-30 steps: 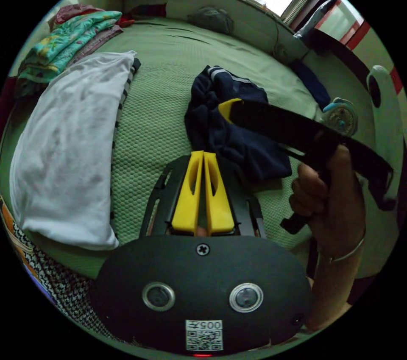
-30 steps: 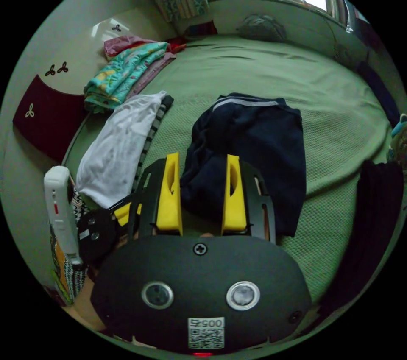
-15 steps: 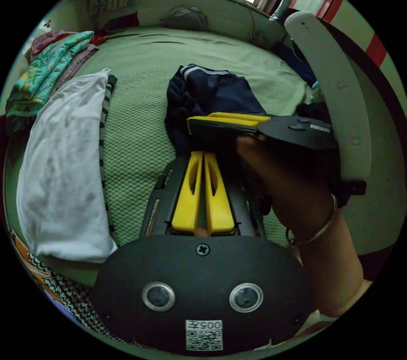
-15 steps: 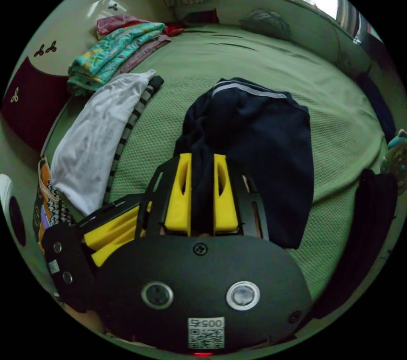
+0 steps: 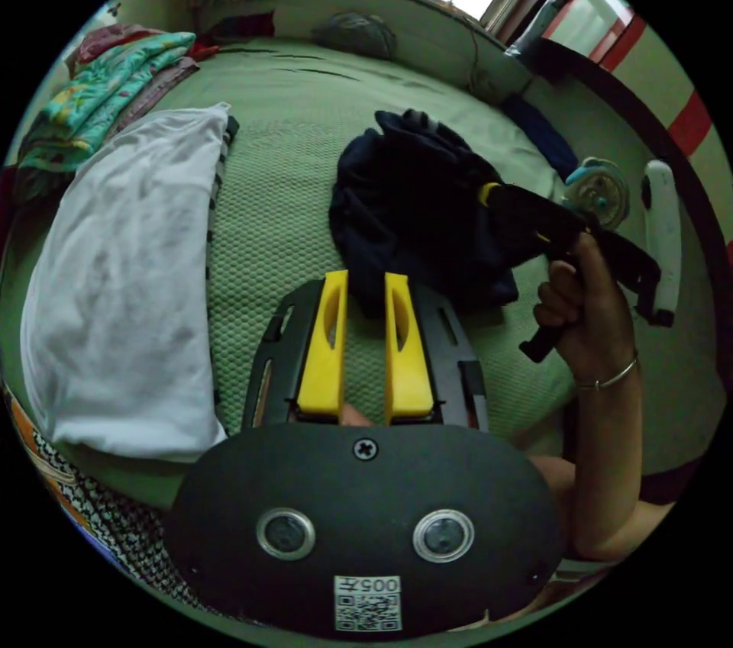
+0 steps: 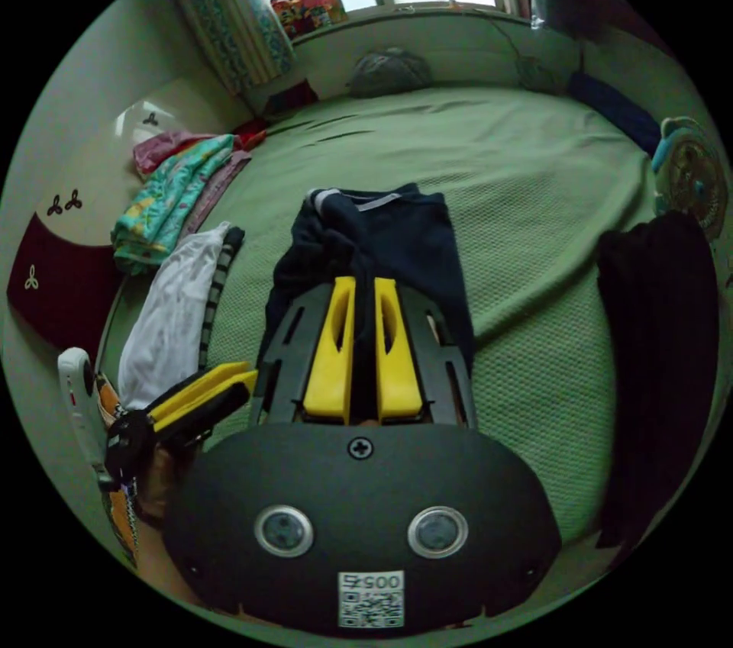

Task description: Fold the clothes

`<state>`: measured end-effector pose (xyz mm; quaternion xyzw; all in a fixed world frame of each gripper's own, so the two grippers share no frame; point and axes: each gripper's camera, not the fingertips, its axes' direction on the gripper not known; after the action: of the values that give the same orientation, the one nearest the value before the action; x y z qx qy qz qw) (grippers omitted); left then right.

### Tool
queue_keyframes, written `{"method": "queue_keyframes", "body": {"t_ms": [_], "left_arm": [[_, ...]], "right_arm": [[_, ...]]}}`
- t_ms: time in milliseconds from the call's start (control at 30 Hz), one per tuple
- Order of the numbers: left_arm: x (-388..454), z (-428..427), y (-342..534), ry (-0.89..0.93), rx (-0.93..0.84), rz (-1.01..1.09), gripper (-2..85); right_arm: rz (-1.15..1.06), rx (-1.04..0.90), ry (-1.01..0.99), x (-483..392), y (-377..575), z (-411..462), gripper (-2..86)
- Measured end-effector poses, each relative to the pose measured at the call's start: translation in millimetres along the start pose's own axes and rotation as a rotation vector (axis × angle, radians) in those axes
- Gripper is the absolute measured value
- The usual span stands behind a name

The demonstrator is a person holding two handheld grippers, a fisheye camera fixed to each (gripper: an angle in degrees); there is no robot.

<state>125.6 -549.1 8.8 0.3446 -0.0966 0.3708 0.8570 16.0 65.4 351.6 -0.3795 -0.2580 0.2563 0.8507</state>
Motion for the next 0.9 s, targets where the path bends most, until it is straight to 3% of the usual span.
{"method": "queue_keyframes", "body": {"t_ms": [200,333,467,633,900], "left_arm": [[7,8,-12,-0.025,0.015,-0.054,11.5],[18,29,-19,-0.057,-0.066,-0.061,12.7],[30,32,-23,-0.151,-0.061,-0.11,11.3],[32,30,-24,-0.137,-0.072,-0.137,6.0],[13,6,-17,-0.213,-0.055,-0.179,4.9]], "right_arm": [[0.041,0.07,0.098,42,12,-25,4.0],[0.099,0.114,0.197,78,25,-44,3.8],[0.167,0.123,0.258,106,38,-51,3.7],[0.129,0.092,0.331,109,45,-38,3.6],[0.091,0.078,0.253,95,42,-27,3.7]]}}
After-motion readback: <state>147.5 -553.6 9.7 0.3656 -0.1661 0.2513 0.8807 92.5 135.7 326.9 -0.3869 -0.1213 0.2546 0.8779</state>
